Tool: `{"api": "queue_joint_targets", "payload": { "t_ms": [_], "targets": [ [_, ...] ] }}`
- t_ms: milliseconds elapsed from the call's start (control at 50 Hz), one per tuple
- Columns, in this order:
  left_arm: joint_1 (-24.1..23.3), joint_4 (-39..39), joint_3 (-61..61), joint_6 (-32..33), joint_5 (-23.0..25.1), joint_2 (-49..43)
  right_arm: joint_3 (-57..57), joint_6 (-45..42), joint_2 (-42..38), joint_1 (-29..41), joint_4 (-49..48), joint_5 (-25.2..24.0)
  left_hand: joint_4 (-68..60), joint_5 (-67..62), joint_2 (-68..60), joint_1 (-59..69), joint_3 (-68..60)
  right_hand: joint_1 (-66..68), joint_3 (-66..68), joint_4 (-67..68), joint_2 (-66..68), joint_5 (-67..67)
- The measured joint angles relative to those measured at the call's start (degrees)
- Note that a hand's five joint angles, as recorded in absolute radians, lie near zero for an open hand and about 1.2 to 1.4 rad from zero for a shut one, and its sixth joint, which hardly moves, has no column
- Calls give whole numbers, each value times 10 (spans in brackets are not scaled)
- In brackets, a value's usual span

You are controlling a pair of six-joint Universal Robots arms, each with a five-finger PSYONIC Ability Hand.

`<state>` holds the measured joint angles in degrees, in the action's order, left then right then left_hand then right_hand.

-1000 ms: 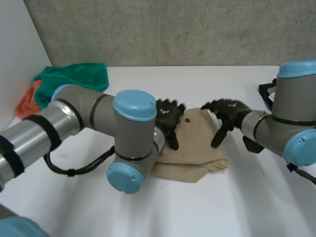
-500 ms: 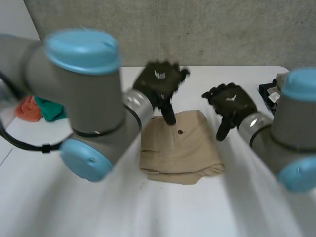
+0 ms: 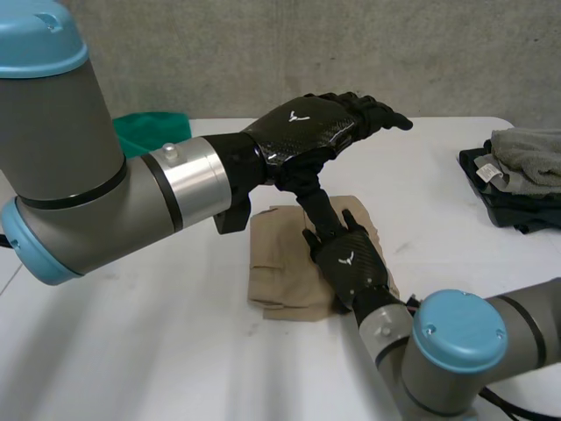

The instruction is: Fold the laundry.

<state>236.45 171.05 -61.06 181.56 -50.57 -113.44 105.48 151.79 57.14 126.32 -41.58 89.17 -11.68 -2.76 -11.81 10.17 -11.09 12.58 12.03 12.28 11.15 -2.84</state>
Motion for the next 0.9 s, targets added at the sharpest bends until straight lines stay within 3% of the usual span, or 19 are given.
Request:
{"api": "queue_joint_targets", "payload": {
  "t_ms": [120, 160, 220, 260, 420, 600, 760, 900],
  "targets": [
    [-3, 1, -3, 1, -7, 0, -60, -21, -41, -3, -16, 0, 0, 0, 0, 0, 0, 36, 42, 40, 47, -35],
    [-3, 1, -3, 1, -9, 0, -79, -23, -51, -4, -14, 0, 0, 0, 0, 0, 0, 144, 149, 147, 158, -119],
    [-3, 2, -3, 1, -13, 0, -113, -24, -65, -5, -10, -2, 0, 0, 0, 0, 0, 424, 446, 443, 475, -331],
    [-3, 2, -3, 0, -13, 1, -129, -23, -68, -10, -7, -4, 0, 0, 0, 0, 0, 442, 529, 529, 546, -425],
    [-1, 3, 3, 0, -18, 13, -192, -11, -21, -53, -4, -9, 0, 0, 0, 0, 0, 469, 539, 550, 551, -477],
    [-1, 20, 19, -3, -33, 35, -322, 40, 39, -177, 24, -46, 0, 0, 0, 0, 0, 472, 547, 559, 557, -503],
    [-3, 37, 16, -15, -40, 47, -435, 98, 30, -334, 90, -129, 0, 0, 0, 0, 0, 472, 547, 559, 557, -505],
    [-3, 39, 6, -23, -40, 43, -544, 140, -88, -483, 158, -257, 0, 0, 0, 0, 0, 472, 551, 563, 560, -512]
  ]
}}
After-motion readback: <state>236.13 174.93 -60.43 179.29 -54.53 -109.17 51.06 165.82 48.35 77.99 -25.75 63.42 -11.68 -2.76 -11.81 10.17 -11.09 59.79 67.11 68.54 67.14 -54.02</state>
